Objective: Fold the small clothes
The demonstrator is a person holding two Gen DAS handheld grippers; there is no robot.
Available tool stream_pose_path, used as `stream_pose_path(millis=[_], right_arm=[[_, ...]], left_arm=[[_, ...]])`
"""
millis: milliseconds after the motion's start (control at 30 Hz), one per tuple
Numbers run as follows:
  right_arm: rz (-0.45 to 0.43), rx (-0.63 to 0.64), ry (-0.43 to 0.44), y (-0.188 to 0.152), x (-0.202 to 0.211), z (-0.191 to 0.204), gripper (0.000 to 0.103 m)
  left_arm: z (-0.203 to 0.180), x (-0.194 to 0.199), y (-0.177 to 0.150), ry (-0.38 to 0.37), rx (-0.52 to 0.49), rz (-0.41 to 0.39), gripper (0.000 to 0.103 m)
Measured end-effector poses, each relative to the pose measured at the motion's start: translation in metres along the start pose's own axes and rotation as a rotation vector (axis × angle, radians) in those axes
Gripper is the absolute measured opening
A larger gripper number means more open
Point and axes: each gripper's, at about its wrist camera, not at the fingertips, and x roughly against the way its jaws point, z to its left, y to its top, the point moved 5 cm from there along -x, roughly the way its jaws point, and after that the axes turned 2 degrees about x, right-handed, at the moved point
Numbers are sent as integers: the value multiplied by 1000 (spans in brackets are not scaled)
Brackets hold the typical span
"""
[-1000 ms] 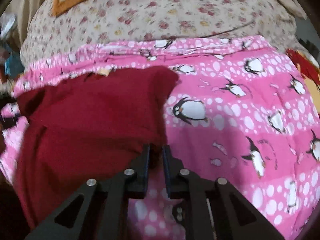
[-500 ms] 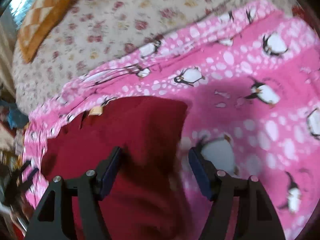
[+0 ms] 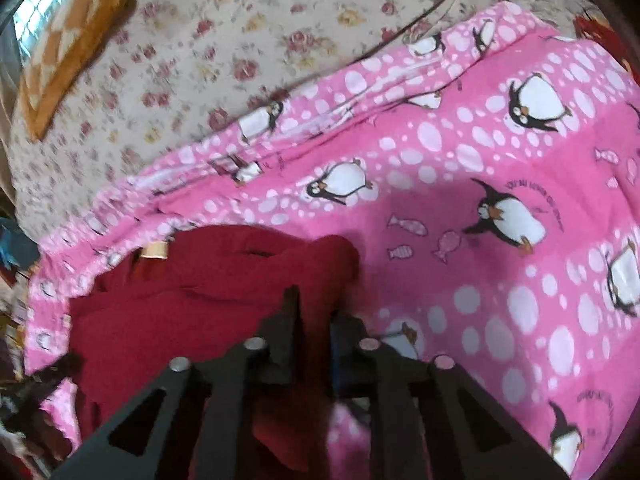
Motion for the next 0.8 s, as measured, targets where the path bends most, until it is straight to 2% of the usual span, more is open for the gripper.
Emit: stream_pose_path(millis=[67, 267, 333, 367, 433, 500, 667, 733, 800], right_arm=[[12, -19, 36, -10, 14, 0, 50], [73, 133, 10, -51, 24, 19, 50], [67, 229, -75, -60, 23, 21, 35], [50, 272, -102, -63, 26, 21, 30], [25, 299, -146, -65, 29, 14, 30], [26, 267, -142, -66, 31, 9, 28], [0, 297, -177, -70, 55, 21, 28], [20, 255, -134, -75, 68, 20, 35], [42, 212, -63, -81, 75, 19, 49]], left_arm=[[0, 0, 0, -1, 5, -1, 38], [-1, 1, -4, 12, -2, -12, 38], [0, 2, -6, 12, -7, -14, 38], [0, 2, -6, 10, -8, -14, 38], [1, 2, -8, -1, -20, -8, 38], [2, 2, -9, -3, -34, -7, 38], [0, 11, -16, 8, -56, -23, 38], [-1, 16, -22, 6, -74, -21, 38], [-2, 22, -31, -2, -85, -4, 38]])
